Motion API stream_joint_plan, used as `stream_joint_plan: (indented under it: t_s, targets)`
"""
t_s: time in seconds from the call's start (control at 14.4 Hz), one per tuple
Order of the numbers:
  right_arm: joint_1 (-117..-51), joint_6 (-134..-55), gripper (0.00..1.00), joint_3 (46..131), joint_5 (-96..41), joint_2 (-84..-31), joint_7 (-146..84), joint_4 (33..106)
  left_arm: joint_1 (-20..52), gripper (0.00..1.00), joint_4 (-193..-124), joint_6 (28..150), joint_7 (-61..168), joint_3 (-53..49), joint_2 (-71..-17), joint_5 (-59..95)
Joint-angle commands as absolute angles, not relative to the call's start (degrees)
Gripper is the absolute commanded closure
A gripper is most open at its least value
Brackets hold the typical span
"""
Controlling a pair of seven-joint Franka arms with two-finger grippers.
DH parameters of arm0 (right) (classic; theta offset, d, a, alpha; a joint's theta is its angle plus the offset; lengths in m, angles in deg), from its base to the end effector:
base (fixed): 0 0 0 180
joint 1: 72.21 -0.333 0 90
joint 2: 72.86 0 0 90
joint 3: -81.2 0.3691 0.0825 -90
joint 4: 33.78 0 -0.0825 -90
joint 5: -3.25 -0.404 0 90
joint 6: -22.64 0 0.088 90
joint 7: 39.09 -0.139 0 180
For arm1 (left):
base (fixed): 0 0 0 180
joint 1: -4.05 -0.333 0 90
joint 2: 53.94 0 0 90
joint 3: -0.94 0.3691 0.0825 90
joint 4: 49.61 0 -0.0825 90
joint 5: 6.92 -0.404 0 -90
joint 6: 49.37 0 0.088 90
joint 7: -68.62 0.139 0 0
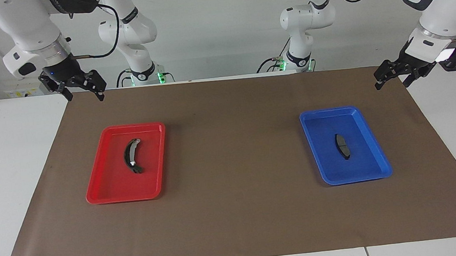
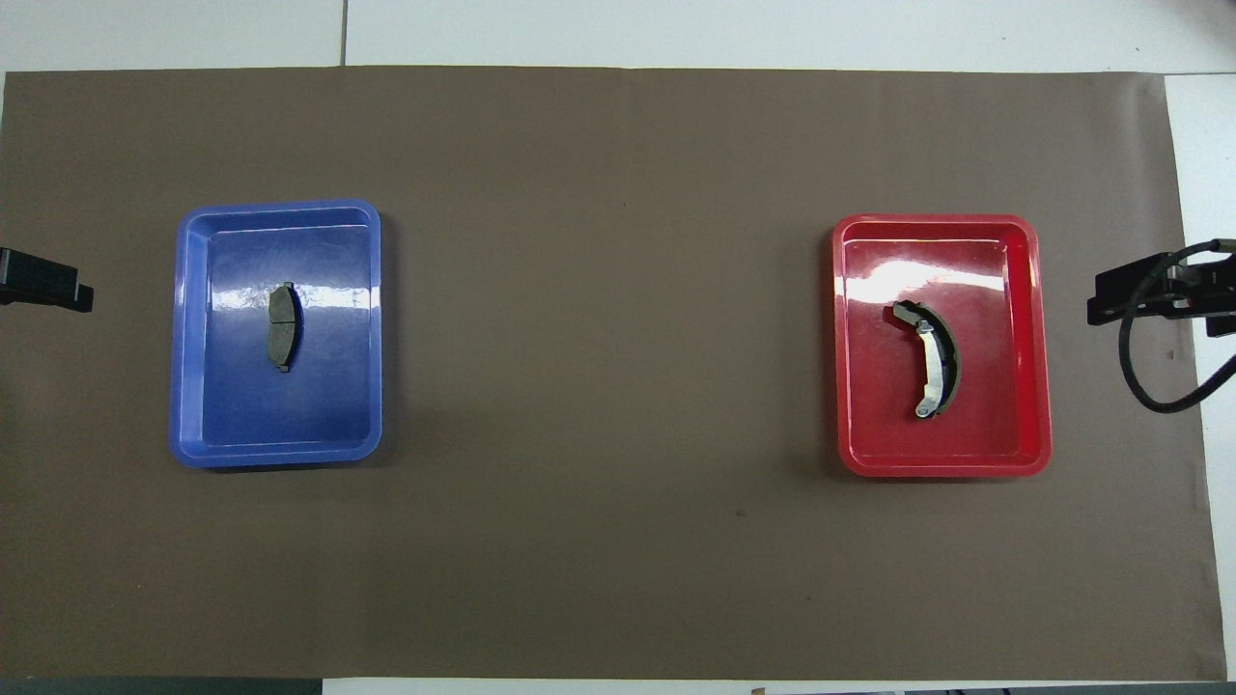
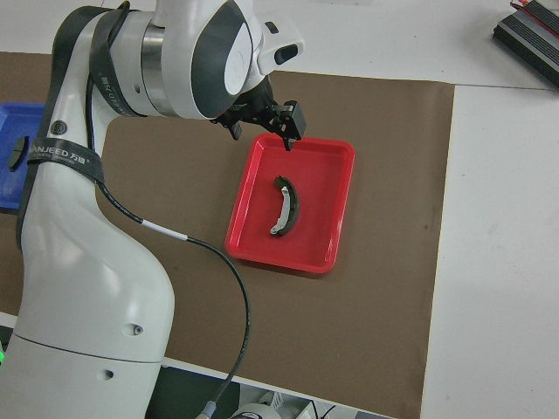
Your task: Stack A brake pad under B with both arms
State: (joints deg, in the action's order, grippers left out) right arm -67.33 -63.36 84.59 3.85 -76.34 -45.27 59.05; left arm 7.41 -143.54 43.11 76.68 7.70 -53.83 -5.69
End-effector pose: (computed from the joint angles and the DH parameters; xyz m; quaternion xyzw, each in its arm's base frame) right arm 0.5425 -0.0146 0.6496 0.9973 -0.0672 -0.0290 0.0082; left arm 0.5754 0.0312 0.6145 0.9990 -0.0400 -0.0125 0.0119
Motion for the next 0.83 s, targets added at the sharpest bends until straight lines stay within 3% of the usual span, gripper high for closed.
stream_joint_plan:
  t_s: [0.0,0.21,0.76]
  targets:
    - [-66.9,-64.0,0.00,84.8,2.8,-77.2,-46.2,60.0,7.1,0.01,-143.1,42.5,76.7,7.0,-54.3,-6.0]
    - [-66.8,-64.1,0.00,84.7,2.8,-77.2,-46.2,60.0,4.5,0.01,-144.1,42.3,76.4,2.4,-54.8,-6.0]
    - [-67.2,-64.2,0.00,84.8,2.8,-77.1,-46.2,59.9,5.0,0.01,-143.7,43.5,76.2,2.0,-55.2,-6.0]
